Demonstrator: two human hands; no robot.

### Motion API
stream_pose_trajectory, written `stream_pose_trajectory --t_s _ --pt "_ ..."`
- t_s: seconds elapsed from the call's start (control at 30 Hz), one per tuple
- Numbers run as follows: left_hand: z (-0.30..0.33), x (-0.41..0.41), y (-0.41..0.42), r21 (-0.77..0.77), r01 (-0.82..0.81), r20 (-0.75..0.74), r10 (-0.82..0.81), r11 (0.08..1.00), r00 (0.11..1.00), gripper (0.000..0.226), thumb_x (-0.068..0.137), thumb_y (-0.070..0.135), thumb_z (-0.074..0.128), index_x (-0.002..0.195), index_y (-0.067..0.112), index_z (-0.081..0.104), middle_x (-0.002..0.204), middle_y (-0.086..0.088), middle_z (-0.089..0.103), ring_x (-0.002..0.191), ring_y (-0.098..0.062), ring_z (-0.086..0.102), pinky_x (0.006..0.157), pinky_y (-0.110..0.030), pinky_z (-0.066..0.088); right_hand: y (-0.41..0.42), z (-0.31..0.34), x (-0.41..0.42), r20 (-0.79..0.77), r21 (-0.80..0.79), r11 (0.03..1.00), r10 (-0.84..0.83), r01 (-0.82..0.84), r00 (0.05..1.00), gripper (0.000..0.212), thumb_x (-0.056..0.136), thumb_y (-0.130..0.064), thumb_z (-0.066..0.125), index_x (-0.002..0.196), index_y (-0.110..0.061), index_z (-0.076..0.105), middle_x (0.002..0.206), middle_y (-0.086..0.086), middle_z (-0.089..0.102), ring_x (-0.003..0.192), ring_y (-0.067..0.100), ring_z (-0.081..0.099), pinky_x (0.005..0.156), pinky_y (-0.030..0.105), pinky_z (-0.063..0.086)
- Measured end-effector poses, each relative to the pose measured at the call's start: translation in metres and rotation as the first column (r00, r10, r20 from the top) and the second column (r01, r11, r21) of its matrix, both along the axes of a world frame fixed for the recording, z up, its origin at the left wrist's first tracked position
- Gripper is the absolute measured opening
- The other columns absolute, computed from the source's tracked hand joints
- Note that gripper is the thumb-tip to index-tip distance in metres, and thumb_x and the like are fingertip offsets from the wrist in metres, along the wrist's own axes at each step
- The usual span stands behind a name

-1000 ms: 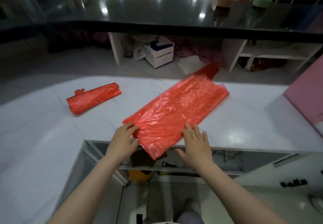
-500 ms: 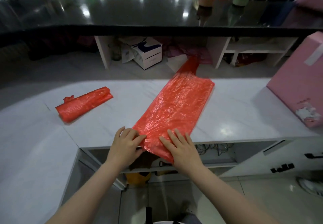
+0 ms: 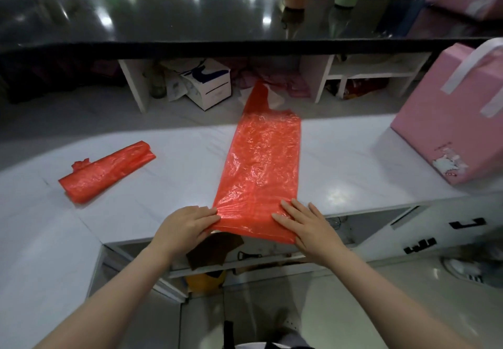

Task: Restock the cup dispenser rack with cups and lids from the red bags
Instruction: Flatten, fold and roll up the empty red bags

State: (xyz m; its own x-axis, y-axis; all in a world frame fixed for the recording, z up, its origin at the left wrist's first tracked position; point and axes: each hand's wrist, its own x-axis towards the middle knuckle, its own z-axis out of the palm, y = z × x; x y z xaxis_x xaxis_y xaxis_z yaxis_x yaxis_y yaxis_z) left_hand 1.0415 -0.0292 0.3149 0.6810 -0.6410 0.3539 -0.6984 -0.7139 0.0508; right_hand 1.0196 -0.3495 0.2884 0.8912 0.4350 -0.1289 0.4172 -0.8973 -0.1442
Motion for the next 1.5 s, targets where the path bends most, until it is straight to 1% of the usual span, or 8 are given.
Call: stream_pose_trajectory --t_s 0.13,0.27,0.47,0.6,0.7,0.93,1.33,1.5 --pt "-0.001 0.005 -0.008 -0.058 -0.038 -0.103 0.032 0.998 0.994 0.033 0.057 0.011 0.091 0.087 0.012 0.078 0.085 -0.002 0.075 0.068 -0.021 0.071 0.063 -0.032 0.057 -0.005 0.005 -0.004 0.097 0.285 0.956 -0.1 0.068 0.99 0.046 0.091 -0.013 0.06 0.136 -0.021 0.054 0.149 0.007 0.041 0.14 0.029 0.035 0.116 0.047 0.024" --pt "-0.002 0.012 -0.02 -0.121 -0.133 -0.167 0.112 0.984 0.98 0.01 0.078 0.016 0.074 0.088 0.017 0.076 0.068 0.0 0.072 0.056 -0.025 0.065 0.055 -0.028 0.051 -0.005 0.009 -0.005 0.27 0.389 0.918 -0.037 -0.074 0.962 0.035 0.064 -0.007 0.085 0.097 -0.01 0.075 0.104 0.005 0.072 0.096 0.025 0.069 0.085 0.04 0.055" --pt "-0.013 0.026 -0.033 -0.106 -0.27 -0.416 0.204 0.957 0.886 0.014 0.08 0.032 0.074 0.09 0.023 0.07 0.08 0.011 0.064 0.077 -0.014 0.059 0.063 -0.021 0.039 -0.006 0.013 0.005 -0.039 0.574 0.734 -0.418 0.363 0.908 0.014 0.088 -0.015 0.066 0.1 -0.02 0.072 0.091 -0.009 0.07 0.081 0.01 0.061 0.075 0.026 0.049" --pt "-0.022 0.033 -0.039 -0.174 -0.334 -0.524 0.2 0.926 0.828 0.015 0.082 0.026 0.071 0.097 0.023 0.071 0.091 0.013 0.061 0.086 -0.01 0.056 0.07 -0.017 0.04 -0.011 0.018 0.015 -0.159 0.565 0.693 -0.441 0.448 0.883 0.008 0.09 -0.022 0.063 0.093 -0.024 0.071 0.073 -0.024 0.061 0.068 -0.002 0.055 0.06 0.016 0.04" --pt "-0.023 0.036 -0.048 -0.242 -0.498 -0.596 0.278 0.832 0.753 0.011 0.088 0.033 0.064 0.079 0.026 0.068 0.075 0.015 0.062 0.072 -0.006 0.056 0.06 -0.016 0.035 -0.017 0.015 0.019 -0.229 0.579 0.632 -0.481 0.515 0.847 0.016 0.09 -0.03 0.061 0.081 -0.021 0.07 0.071 -0.016 0.064 0.07 0.006 0.058 0.06 0.025 0.044" --pt "-0.025 0.039 -0.064 -0.211 -0.649 -0.619 0.414 0.731 0.668 0.013 0.089 0.035 0.063 0.078 0.032 0.057 0.065 0.017 0.056 0.064 0.0 0.051 0.053 -0.019 0.033 -0.019 0.001 0.029 -0.083 0.518 0.699 -0.534 0.494 0.842 0.03 0.089 -0.038 0.062 0.065 -0.019 0.058 0.079 -0.007 0.048 0.09 0.014 0.043 0.074 0.025 0.032" --pt "-0.035 0.029 -0.072 -0.309 -0.721 -0.604 0.458 0.621 0.653 0.029 0.094 0.043 0.051 0.067 0.03 0.053 0.064 0.012 0.057 0.062 -0.006 0.054 0.052 -0.024 0.037 -0.008 -0.005 0.035 -0.049 0.473 0.675 -0.622 0.566 0.782 0.041 0.097 -0.042 0.046 0.085 -0.011 0.07 0.086 -0.004 0.047 0.097 0.012 0.033 0.08 0.027 0.031" --pt "-0.043 0.024 -0.067 -0.274 -0.708 -0.511 0.525 0.651 0.68 0.022 0.09 0.041 0.058 0.072 0.027 0.058 0.082 0.01 0.053 0.083 -0.011 0.05 0.069 -0.025 0.039 -0.005 -0.003 0.036 -0.032 0.427 0.698 -0.624 0.575 0.781 0.043 0.098 -0.045 0.041 0.088 -0.014 0.07 0.089 -0.003 0.046 0.1 0.014 0.033 0.088 0.032 0.037"
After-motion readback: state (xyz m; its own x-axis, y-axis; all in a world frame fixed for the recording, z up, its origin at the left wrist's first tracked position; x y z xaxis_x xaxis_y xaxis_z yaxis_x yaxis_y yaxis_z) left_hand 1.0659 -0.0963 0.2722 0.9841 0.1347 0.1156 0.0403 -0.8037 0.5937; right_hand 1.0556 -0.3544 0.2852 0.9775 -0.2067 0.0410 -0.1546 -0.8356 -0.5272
